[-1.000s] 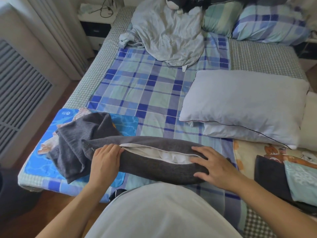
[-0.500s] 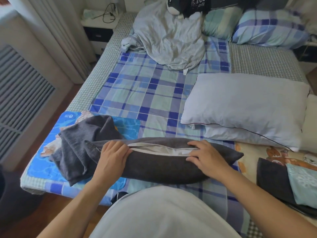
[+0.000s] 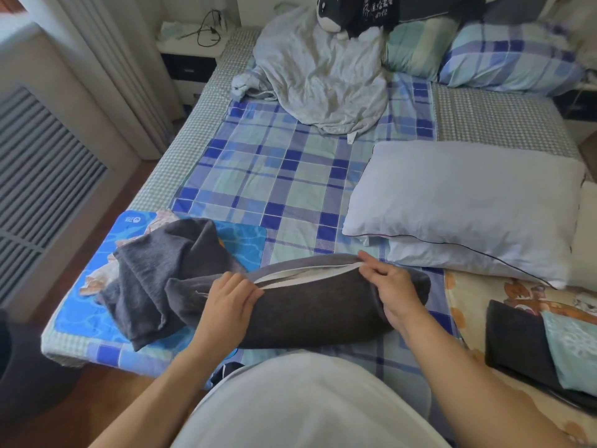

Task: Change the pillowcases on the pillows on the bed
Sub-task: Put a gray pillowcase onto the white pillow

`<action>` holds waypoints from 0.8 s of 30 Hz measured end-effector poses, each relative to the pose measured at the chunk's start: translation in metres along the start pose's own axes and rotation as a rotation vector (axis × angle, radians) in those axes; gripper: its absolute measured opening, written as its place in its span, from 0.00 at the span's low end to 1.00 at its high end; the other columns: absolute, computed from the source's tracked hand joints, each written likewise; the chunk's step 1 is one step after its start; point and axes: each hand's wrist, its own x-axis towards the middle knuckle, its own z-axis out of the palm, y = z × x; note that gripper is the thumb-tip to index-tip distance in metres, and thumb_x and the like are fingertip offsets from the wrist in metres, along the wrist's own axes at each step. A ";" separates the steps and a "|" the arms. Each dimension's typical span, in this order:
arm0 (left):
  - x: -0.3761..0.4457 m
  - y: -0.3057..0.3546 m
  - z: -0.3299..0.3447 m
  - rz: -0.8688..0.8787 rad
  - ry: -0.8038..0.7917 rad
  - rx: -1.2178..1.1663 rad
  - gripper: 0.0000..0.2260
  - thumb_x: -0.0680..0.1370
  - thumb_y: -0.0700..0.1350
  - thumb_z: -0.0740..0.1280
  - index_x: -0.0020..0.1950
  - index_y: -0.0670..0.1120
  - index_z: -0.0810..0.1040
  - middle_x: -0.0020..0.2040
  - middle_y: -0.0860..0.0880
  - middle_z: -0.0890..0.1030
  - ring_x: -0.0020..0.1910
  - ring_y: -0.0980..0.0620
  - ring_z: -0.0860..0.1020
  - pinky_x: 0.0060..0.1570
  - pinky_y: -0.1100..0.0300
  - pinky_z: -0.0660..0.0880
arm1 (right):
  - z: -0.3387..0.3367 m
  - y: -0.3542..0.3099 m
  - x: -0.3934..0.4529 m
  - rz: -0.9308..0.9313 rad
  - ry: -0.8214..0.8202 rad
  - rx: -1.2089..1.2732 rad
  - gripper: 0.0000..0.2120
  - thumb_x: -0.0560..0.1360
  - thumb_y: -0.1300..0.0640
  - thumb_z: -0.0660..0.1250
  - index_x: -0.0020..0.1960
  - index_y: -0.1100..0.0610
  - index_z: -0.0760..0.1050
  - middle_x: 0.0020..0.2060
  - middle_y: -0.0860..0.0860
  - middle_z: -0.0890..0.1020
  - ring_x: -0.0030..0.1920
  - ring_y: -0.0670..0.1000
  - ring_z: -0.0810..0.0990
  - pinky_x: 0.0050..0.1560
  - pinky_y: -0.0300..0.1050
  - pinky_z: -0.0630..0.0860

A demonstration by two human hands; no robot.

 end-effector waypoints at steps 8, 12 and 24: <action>0.009 -0.010 -0.008 0.070 -0.056 0.198 0.16 0.84 0.53 0.57 0.42 0.48 0.77 0.40 0.51 0.76 0.40 0.49 0.73 0.47 0.52 0.75 | -0.012 -0.016 0.014 -0.414 -0.182 -1.139 0.08 0.79 0.51 0.69 0.54 0.46 0.85 0.67 0.38 0.76 0.65 0.49 0.73 0.69 0.49 0.67; 0.009 -0.008 -0.008 0.049 0.002 0.161 0.14 0.84 0.51 0.59 0.42 0.46 0.75 0.40 0.50 0.74 0.40 0.48 0.72 0.44 0.51 0.73 | -0.010 -0.032 0.011 -0.463 -0.185 -1.146 0.14 0.79 0.49 0.67 0.64 0.46 0.80 0.64 0.42 0.80 0.65 0.47 0.76 0.69 0.48 0.69; -0.018 0.012 0.001 0.099 0.047 0.216 0.15 0.84 0.51 0.60 0.40 0.46 0.75 0.39 0.50 0.73 0.39 0.48 0.71 0.44 0.55 0.68 | 0.005 0.010 0.028 -0.346 0.022 -1.025 0.13 0.79 0.50 0.68 0.63 0.49 0.82 0.73 0.44 0.68 0.73 0.50 0.64 0.76 0.52 0.62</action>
